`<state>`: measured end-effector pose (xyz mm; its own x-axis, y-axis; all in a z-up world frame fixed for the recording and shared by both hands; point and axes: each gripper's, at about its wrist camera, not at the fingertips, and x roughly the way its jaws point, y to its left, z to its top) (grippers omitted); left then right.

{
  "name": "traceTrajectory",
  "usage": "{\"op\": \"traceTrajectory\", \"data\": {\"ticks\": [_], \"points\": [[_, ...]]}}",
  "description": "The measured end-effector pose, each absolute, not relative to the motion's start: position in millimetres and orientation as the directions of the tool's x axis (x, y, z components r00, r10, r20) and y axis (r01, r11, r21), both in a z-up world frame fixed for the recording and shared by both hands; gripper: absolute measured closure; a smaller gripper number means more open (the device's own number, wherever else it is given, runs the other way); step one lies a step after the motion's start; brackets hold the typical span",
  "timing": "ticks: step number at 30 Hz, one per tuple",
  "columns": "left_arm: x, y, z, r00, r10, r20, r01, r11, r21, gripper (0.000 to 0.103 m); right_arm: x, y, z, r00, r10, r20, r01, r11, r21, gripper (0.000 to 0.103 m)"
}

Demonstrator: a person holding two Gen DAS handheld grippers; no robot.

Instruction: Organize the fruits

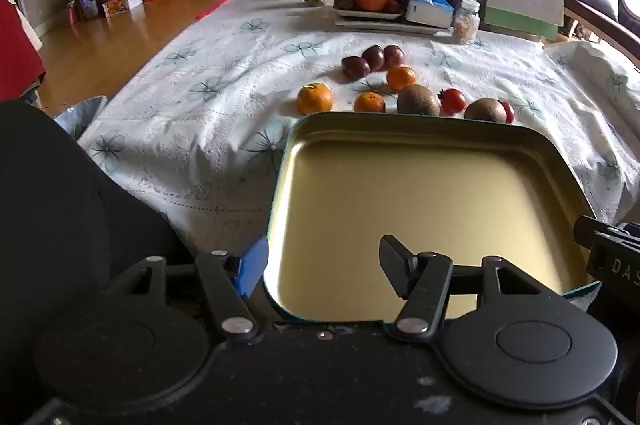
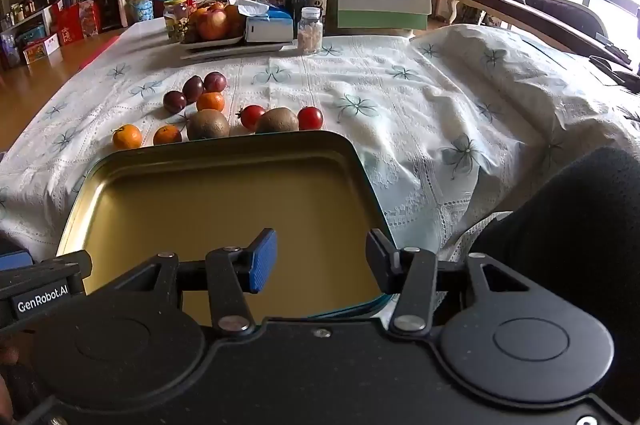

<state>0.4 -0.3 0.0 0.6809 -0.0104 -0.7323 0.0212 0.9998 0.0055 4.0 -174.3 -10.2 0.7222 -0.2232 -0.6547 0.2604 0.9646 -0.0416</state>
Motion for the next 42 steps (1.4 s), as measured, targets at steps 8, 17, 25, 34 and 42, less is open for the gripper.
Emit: {"op": "traceTrajectory", "data": {"ticks": [8,17,25,34,42], "points": [[4,0,-10,0.685,-0.018,-0.729,0.035,0.999,0.008,0.040,4,-173,-11,0.722,-0.225,-0.654,0.255,0.966,-0.051,0.047],[2,-1,-5,0.678,-0.025,-0.735,0.048,0.999,0.010,0.040,6,-173,-13,0.714,-0.222,-0.664,0.252,0.966,-0.052,0.047],[3,-2,-6,0.675,-0.028,-0.738,0.054,0.998,0.012,0.040,7,-173,-14,0.711,-0.222,-0.667,0.249,0.967,-0.057,0.047],[4,-1,-7,0.668,-0.028,-0.744,0.054,0.998,0.011,0.040,7,-171,-15,0.712,-0.222,-0.667,0.242,0.968,-0.065,0.047],[5,-1,-8,0.664,-0.030,-0.747,0.051,0.999,0.005,0.040,7,-171,-14,0.712,-0.223,-0.666,0.243,0.968,-0.064,0.047]]}}
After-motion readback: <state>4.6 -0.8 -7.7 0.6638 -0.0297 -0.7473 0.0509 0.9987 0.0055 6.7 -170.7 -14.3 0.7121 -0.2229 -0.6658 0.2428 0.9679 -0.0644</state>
